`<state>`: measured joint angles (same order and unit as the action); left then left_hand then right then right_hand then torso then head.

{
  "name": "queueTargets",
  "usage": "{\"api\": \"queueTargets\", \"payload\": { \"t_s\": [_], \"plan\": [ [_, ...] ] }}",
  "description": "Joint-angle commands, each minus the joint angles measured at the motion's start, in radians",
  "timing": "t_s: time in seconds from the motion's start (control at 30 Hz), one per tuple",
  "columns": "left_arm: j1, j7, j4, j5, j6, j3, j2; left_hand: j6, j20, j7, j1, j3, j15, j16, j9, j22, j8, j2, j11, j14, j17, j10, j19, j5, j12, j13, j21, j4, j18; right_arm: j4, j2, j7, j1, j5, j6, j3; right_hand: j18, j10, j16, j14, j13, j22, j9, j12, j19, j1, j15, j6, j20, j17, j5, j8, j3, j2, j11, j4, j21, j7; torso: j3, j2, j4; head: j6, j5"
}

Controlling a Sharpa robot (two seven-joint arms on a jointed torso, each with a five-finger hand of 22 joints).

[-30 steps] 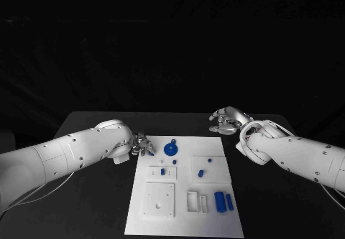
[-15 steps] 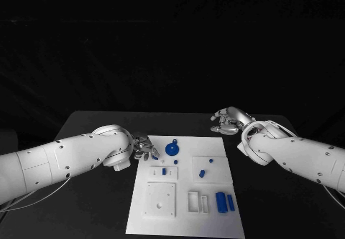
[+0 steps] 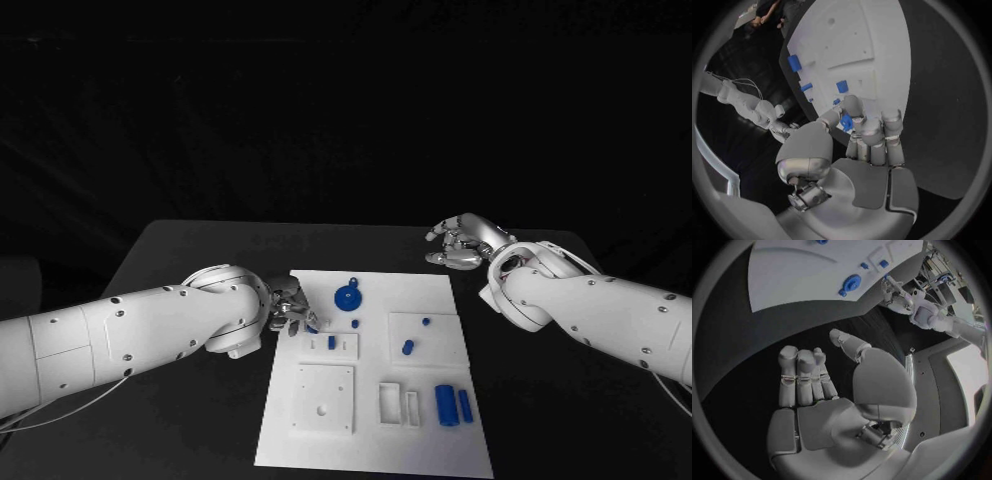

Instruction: Assemble the parts on the task board

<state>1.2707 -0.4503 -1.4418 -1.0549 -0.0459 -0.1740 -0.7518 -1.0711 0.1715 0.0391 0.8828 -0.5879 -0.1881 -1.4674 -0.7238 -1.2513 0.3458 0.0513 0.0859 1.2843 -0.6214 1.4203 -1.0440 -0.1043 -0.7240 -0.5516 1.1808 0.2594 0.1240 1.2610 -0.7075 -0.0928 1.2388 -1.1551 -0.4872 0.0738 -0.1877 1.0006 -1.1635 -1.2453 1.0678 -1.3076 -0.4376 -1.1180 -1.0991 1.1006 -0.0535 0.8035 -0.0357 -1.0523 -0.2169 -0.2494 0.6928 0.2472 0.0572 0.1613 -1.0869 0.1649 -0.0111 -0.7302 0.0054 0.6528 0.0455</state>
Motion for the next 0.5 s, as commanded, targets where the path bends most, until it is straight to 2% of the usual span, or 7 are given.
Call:
{"api": "queueTargets", "payload": {
  "t_s": [0.03,0.2,0.4,0.5],
  "plan": [
    [-0.007,0.005,-0.003,-0.028,-0.031,-0.002,0.001,-0.079,0.082,-0.018,0.004,-0.003,-0.004,-0.004,-0.027,0.001,0.024,-0.006,0.000,0.004,-0.002,0.006,-0.004,-0.005,-0.004,-0.002,0.005,-0.002,0.010,0.000,0.000,0.004,-0.001,0.001,0.012,0.000,-0.074,-0.008,0.001,0.004,-0.002,-0.017,0.001,-0.007,-0.002,-0.004,0.001,0.000,-0.001,0.002,-0.007,-0.006,-0.004,-0.003,0.001,-0.001,0.006,0.008,0.0002,-0.001,-0.0006,0.002,0.002],
    [-0.010,0.002,-0.008,-0.036,-0.021,-0.003,0.000,-0.080,0.083,-0.018,0.003,-0.003,-0.004,-0.004,-0.027,0.001,0.025,-0.006,0.000,0.004,-0.002,0.007,-0.005,-0.005,-0.005,-0.002,0.006,-0.003,0.010,0.000,-0.002,0.004,-0.001,0.001,0.012,0.000,-0.074,-0.008,0.001,0.004,-0.002,-0.017,0.001,-0.007,-0.002,-0.004,0.001,0.000,-0.001,0.002,-0.007,-0.006,-0.004,-0.003,0.001,-0.001,0.006,0.008,-0.0005,-0.001,-0.0024,0.005,0.002],
    [-0.012,-0.007,-0.011,-0.050,0.012,-0.008,-0.001,-0.080,0.083,-0.018,0.003,-0.003,-0.004,-0.005,-0.026,0.001,0.025,-0.006,0.000,0.004,-0.002,0.007,-0.005,-0.006,-0.005,-0.002,0.006,-0.003,0.010,0.000,0.000,0.004,-0.001,0.001,0.012,0.000,-0.074,-0.008,0.001,0.004,-0.002,-0.017,0.001,-0.008,-0.002,-0.005,0.001,0.000,-0.001,0.002,-0.007,-0.006,-0.005,-0.003,0.001,-0.001,0.006,0.008,0.0004,0.000,-0.0013,0.007,0.003],
    [-0.013,-0.011,-0.013,-0.050,0.017,-0.016,-0.001,-0.080,0.083,-0.018,0.002,-0.003,-0.005,-0.005,-0.026,0.000,0.025,-0.006,0.000,0.004,-0.002,0.007,-0.005,-0.007,-0.005,-0.002,0.006,-0.004,0.010,-0.002,0.000,0.004,-0.002,0.001,0.013,0.000,-0.074,-0.009,0.001,0.004,-0.002,-0.017,0.001,-0.008,-0.002,-0.005,0.001,0.000,-0.001,0.002,-0.008,-0.006,-0.005,-0.003,0.001,-0.001,0.006,0.008,0.0005,-0.001,-0.0012,0.008,0.003]
  ]
}}
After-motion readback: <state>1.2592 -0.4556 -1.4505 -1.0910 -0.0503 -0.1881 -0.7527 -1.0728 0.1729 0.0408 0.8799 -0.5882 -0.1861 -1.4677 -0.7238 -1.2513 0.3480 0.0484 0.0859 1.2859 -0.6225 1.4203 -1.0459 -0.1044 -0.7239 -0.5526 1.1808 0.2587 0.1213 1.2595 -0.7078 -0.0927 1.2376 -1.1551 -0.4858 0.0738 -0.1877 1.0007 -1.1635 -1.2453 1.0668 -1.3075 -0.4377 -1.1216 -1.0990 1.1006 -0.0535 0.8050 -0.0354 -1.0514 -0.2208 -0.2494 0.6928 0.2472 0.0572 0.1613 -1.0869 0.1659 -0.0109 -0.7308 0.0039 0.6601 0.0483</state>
